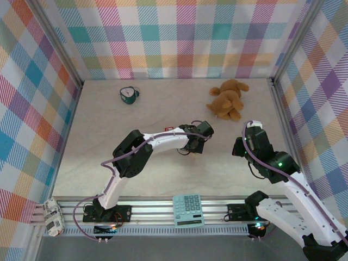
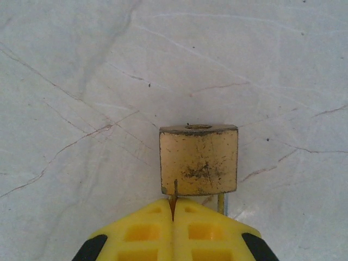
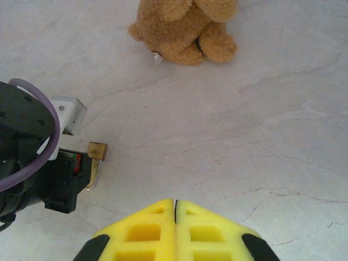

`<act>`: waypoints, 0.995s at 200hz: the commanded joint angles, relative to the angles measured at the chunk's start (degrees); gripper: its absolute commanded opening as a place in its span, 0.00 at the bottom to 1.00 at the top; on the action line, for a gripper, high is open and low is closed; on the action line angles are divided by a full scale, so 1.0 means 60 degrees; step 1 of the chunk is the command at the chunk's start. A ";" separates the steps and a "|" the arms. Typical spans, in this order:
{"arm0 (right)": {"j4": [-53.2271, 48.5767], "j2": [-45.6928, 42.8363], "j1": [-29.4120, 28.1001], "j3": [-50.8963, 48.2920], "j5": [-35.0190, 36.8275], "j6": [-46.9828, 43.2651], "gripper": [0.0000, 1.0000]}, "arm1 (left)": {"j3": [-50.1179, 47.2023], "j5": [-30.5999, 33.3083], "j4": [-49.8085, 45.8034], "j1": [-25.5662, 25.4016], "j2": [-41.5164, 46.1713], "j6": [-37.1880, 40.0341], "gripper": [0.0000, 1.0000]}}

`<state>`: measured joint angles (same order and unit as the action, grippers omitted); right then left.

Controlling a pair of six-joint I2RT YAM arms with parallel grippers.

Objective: Unlock with the key

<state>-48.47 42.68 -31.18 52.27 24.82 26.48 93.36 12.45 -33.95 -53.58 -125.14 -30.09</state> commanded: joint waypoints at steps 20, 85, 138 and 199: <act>0.0255 0.0065 0.0025 0.0063 -0.0092 -0.0078 0.00 | -0.0494 0.1342 -0.0742 0.0244 0.0227 0.0699 0.00; 0.1173 0.0463 0.0053 -0.0489 -0.0375 0.0216 0.00 | -0.0311 0.7921 -0.2468 -0.0203 0.0464 0.3739 0.00; 0.1496 0.0529 0.0194 -0.0552 -0.0661 0.0146 0.00 | 0.0199 1.1874 -0.6242 -0.0373 -0.1799 0.0384 0.00; 0.1411 0.0417 0.0285 -0.0575 -0.0894 0.0108 0.00 | 0.1401 1.2001 -1.1430 -0.1452 -0.3400 -0.5650 0.00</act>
<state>-41.30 45.80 -29.89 49.10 20.69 26.98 101.58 82.08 -84.29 -59.40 -142.96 -49.76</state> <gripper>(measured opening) 0.062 0.048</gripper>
